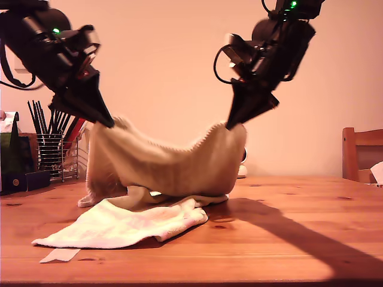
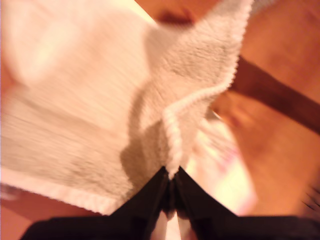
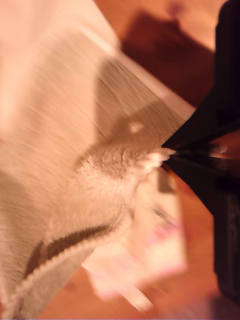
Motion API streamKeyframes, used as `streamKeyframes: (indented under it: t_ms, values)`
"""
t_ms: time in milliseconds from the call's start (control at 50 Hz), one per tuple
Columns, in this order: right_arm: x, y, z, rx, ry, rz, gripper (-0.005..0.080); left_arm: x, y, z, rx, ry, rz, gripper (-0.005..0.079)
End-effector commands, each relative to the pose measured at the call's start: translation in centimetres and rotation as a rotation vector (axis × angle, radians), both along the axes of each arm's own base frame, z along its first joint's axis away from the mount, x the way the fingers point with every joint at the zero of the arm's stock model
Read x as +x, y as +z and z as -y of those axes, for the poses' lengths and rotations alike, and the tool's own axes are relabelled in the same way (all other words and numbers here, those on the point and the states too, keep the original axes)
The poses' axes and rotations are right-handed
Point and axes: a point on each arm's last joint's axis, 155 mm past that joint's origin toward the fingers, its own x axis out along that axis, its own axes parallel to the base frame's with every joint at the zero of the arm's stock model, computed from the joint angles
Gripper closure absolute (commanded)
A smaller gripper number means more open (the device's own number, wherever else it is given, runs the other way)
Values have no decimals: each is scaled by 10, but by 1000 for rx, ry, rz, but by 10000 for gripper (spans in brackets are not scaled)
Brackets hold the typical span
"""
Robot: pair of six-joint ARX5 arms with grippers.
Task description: Fold the tea towel in front of you. After folding it, place it to the right side.
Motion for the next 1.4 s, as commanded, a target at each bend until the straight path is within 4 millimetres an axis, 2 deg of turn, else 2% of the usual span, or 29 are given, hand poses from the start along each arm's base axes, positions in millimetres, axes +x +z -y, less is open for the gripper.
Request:
streamKeyframes:
  t_ms: [0,180,420,520,640,780,840,920,1200,1380]
  values:
    - [-11,2,1,-2,17,-28,765,-17,-9,3,9,-17,-68,764]
    - [-42,-15,10,-31,37,-167,765,-49,-26,3,42,-53,-184,764]
    - [-94,-53,24,-95,57,-385,765,-97,-65,-3,81,-53,-366,764]
    - [-111,-67,29,-114,54,-454,765,-113,-74,-1,86,-65,-408,764]
    - [-126,-75,28,-131,68,-498,765,-123,-65,7,49,-71,-419,764]
    - [-130,-76,24,-134,97,-492,765,-121,-44,15,-7,-85,-357,764]
    - [-128,-76,23,-130,106,-476,765,-114,-37,17,-21,-85,-307,764]
    - [-115,-77,19,-114,98,-422,765,-100,-32,15,-33,-53,-252,764]
    - [-37,-68,-1,-44,-37,-160,765,-52,-33,-13,-8,78,-122,764]
    - [1,-56,-10,3,-107,-31,765,-24,-34,-33,28,163,-44,764]
